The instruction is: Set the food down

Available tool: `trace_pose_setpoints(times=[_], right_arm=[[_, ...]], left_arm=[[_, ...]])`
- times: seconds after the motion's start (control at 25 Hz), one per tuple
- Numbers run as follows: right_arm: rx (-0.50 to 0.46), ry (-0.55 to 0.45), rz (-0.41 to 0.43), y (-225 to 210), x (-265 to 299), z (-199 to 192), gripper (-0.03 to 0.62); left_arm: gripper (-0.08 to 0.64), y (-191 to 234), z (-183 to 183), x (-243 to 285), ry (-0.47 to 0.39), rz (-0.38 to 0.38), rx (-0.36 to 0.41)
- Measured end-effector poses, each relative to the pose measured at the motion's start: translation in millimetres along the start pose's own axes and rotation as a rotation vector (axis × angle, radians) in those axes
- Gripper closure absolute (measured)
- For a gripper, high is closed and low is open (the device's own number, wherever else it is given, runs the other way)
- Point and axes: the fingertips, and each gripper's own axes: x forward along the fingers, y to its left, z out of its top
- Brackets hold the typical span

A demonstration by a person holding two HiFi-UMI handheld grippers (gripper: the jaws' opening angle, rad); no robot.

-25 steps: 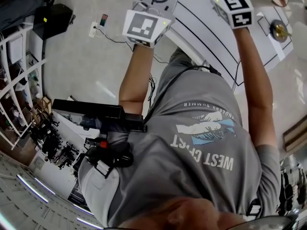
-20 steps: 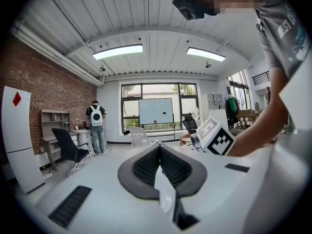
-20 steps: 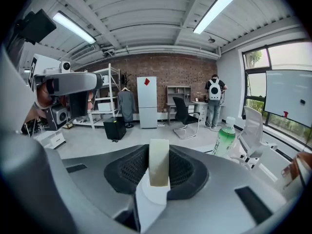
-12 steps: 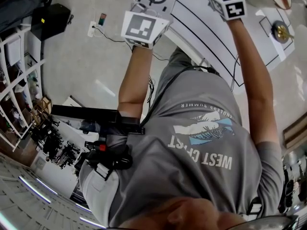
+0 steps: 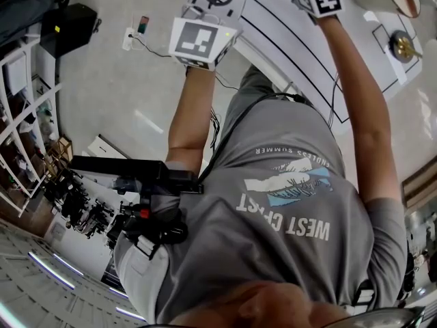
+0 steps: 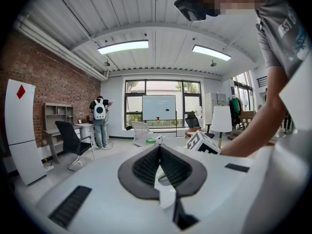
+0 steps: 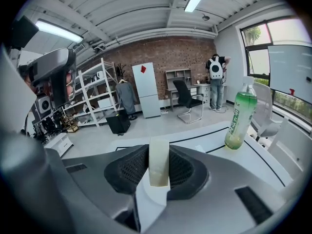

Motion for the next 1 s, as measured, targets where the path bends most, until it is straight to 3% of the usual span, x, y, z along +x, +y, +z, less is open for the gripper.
trace_pose_setpoints(times=[0.6, 1.0], right_arm=[[0.082, 0.095, 0.028, -14.3, 16.2, -39.8, 0.489], [0.060, 0.122, 0.012, -18.9, 19.8, -51.3, 0.489]], left_arm=[[0.552, -6.2, -12.7, -0.9, 0.032, -0.001, -0.032], [0.552, -8.8, -14.0, 5.8, 0.039, -0.014, -0.045]])
